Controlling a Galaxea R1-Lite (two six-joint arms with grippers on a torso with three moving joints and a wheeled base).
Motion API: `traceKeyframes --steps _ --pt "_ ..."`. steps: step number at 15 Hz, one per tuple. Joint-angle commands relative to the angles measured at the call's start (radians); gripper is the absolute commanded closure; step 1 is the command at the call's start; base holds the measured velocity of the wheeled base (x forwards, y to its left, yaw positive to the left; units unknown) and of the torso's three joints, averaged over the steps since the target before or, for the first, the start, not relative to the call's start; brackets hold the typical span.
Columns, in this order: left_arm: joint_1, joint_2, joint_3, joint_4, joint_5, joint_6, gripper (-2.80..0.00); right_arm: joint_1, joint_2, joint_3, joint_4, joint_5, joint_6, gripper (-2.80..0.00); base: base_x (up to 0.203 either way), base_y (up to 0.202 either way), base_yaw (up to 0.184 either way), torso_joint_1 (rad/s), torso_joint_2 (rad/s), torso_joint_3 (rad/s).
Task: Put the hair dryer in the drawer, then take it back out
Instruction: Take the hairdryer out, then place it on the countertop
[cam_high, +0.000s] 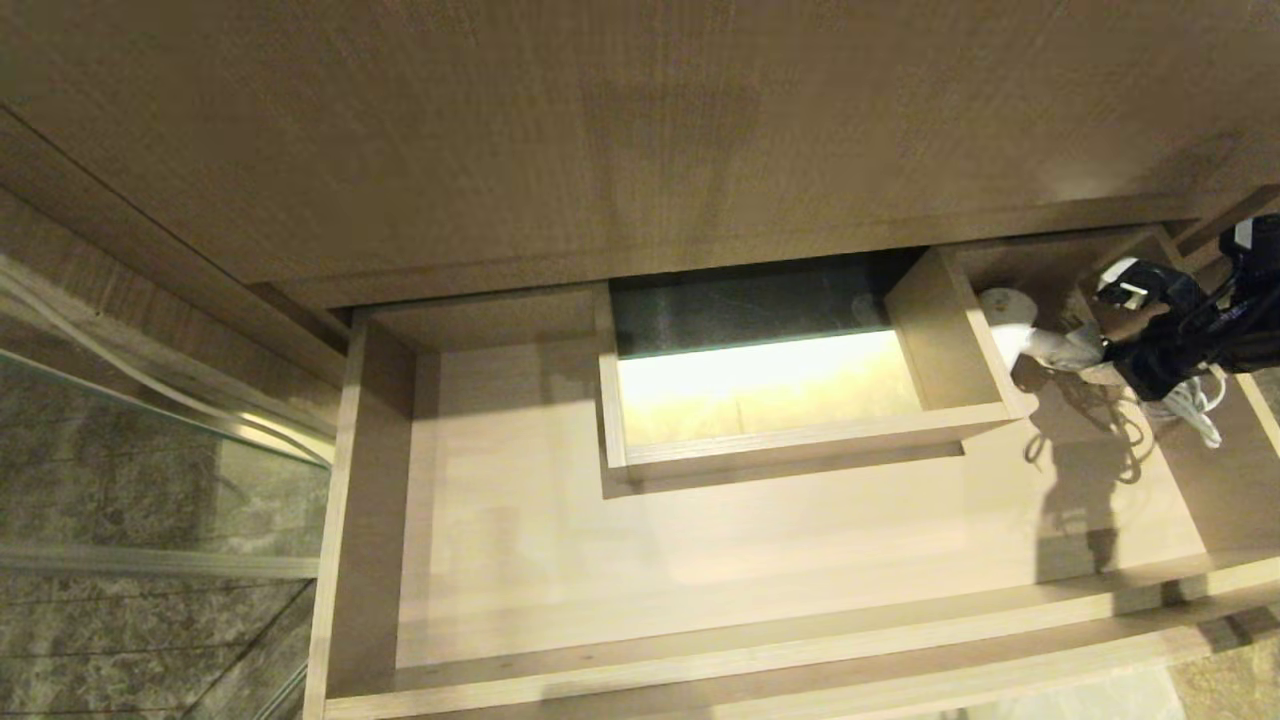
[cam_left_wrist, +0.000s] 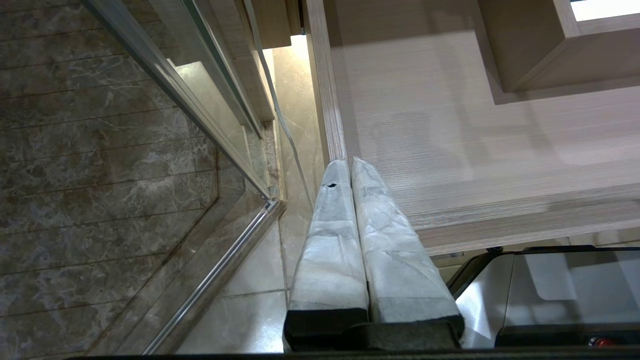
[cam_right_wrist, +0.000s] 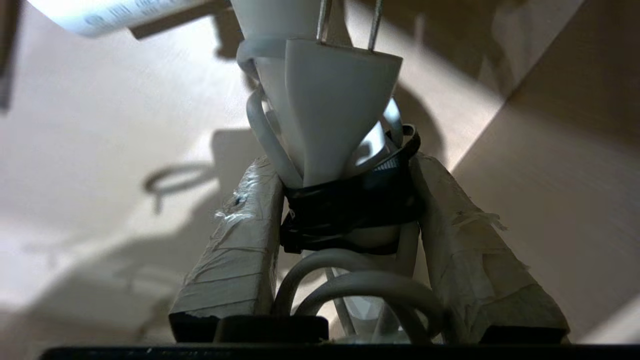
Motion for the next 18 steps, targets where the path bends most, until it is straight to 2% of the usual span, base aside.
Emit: traceKeyframes --steps 1,9,12,15,18 --pt "0.0 0.0 0.002 0.0 0.0 -0.001 0.0 -0.011 -0.062 0.01 0.028 0.003 -0.012 0.0 0.0 0.0 0.0 0.0 0.0 0.0" --pt "0.0 0.0 0.0 0.0 0.0 -0.001 0.0 -0.017 -0.239 0.095 0.067 0.004 -0.04 0.0 0.0 0.0 0.0 0.0 0.0 0.0" --pt "-0.001 0.0 0.0 0.0 0.0 -0.001 0.0 -0.036 -0.328 0.145 0.088 0.0 -0.081 0.0 0.0 0.0 0.0 0.0 0.0 0.0" --pt "0.0 0.0 0.0 0.0 0.0 -0.001 0.0 -0.064 -0.434 0.19 0.174 -0.005 -0.124 0.0 0.0 0.0 0.0 0.0 0.0 0.0" --pt "-0.001 0.0 0.0 0.0 0.0 -0.001 0.0 -0.113 -0.561 0.27 0.26 -0.015 -0.202 0.0 0.0 0.0 0.0 0.0 0.0 0.0"
